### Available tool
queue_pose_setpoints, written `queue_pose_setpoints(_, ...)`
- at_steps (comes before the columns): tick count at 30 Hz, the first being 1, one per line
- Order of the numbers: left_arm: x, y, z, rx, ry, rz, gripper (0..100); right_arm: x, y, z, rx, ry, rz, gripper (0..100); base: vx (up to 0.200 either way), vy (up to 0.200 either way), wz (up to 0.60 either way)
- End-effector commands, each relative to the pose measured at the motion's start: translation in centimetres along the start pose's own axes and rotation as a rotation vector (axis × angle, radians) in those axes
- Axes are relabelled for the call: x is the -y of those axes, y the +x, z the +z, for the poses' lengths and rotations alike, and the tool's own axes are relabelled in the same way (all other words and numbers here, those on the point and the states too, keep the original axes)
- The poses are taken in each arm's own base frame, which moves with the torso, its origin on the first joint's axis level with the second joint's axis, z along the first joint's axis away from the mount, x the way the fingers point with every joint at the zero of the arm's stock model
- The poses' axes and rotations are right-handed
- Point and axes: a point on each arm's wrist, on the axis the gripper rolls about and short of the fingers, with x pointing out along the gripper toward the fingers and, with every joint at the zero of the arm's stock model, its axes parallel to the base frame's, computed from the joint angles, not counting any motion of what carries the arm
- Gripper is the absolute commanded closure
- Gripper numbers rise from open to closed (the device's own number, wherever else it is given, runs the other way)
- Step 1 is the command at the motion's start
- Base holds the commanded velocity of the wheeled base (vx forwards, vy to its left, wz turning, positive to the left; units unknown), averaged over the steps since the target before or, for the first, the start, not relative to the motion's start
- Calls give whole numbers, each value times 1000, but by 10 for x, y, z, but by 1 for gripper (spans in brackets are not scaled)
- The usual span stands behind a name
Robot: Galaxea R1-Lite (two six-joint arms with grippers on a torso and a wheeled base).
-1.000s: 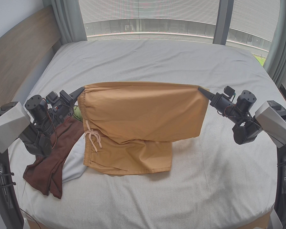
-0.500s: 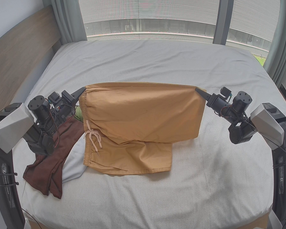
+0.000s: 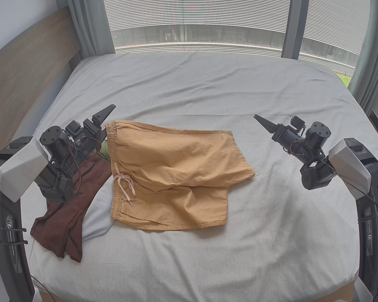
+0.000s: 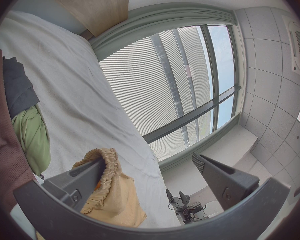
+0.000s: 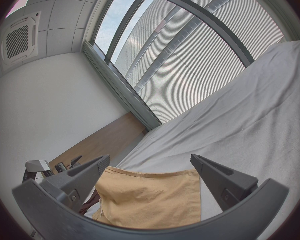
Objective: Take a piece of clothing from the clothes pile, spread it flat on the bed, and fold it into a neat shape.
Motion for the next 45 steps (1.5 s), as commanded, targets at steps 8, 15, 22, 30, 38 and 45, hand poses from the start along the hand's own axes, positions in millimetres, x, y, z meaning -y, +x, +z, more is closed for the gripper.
queue_pose_setpoints(8, -17, -10, 9, 17, 6, 58, 0, -23, -32, -17, -47, 2, -48, 0, 0, 0, 0)
queue_pose_setpoints(15, -26, -21, 17, 28, 51, 107, 0, -34, -46, -43, -111, 29, -57, 0, 0, 0, 0)
queue_pose_setpoints(22, -3, -52, 12, 2, 68, 139, 0, -50, -75, -93, -276, 106, -147, 0, 0, 0, 0)
queue_pose_setpoints(30, 10, -64, -8, -65, 112, 168, 0, -76, -82, -129, -400, 166, -133, 0, 0, 0, 0)
queue_pose_setpoints(38, 7, -74, -17, -143, 192, 167, 0, -82, -78, -142, -430, 175, -114, 0, 0, 0, 0)
queue_pose_setpoints(45, 7, -78, -30, -201, 282, 163, 0, -81, -78, -163, -470, 193, -122, 0, 0, 0, 0)
